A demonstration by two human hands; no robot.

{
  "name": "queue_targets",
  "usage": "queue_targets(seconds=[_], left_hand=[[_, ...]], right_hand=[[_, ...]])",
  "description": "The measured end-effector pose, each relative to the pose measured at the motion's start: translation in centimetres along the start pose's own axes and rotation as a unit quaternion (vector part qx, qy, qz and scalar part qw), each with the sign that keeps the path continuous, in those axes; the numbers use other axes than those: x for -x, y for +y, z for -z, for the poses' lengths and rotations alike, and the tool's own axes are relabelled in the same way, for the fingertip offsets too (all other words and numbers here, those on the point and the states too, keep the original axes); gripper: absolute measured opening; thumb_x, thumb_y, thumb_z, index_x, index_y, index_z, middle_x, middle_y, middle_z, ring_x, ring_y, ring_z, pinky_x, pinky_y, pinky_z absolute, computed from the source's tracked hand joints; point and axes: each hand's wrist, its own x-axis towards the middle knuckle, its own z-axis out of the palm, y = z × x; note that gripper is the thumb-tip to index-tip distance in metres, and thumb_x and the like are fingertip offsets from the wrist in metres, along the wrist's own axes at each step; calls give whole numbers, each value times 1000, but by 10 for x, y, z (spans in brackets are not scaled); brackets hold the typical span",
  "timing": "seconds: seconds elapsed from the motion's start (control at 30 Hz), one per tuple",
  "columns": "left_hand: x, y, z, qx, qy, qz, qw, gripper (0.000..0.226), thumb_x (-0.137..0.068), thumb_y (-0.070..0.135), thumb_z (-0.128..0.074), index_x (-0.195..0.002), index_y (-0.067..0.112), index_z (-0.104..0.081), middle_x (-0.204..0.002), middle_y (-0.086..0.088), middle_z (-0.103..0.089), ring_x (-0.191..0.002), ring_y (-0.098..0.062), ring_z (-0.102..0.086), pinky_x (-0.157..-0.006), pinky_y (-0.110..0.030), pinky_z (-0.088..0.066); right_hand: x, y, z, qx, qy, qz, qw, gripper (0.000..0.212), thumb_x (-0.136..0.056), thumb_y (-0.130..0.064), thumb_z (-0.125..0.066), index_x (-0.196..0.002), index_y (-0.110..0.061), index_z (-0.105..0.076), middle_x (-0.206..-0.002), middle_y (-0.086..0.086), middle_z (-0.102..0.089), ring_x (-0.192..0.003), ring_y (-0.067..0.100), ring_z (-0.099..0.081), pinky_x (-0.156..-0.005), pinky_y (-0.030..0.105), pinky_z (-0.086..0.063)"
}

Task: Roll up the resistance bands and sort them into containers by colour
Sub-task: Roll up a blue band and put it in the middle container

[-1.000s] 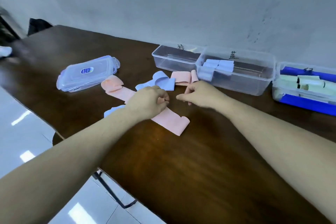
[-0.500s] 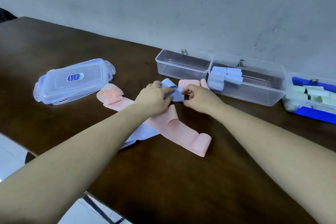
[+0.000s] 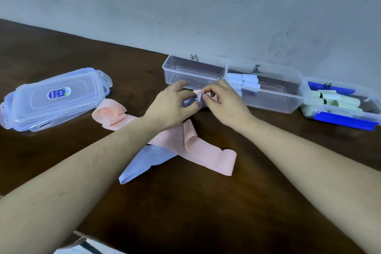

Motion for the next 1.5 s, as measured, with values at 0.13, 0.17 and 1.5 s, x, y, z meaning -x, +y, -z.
queue_targets(seconds=[0.13,0.17,1.5], left_hand=[[-3,31,2,-35,39,-98,994,47,-88,56,-52,-96,14,-71,-99,0,-67,-94,-20,-60,-82,-30,-42],[-4,38,1,-23,52,-101,993,38,-91,46,-54,-88,11,-67,-84,0,-64,-83,-22,-59,-74,-27,-37],[50,414,-87,585,7,196,787,35,-100,38,-55,-120,10,-63,-106,-11,-74,-92,-27,-72,-90,-42,-57]], right_hand=[[10,-3,20,-54,103,-11,993,6,-97,-21,-64,-93,-22,-68,-104,-9,-53,-106,13,-51,-90,23,-40],[10,-4,24,-73,111,-19,991,7,-97,-20,-63,-91,-23,-67,-103,-10,-56,-105,12,-52,-89,23,-41],[283,72,273,-523,-23,-179,833,32,-100,-39,-58,-125,-19,-62,-114,0,-74,-105,18,-70,-89,36,-53]])
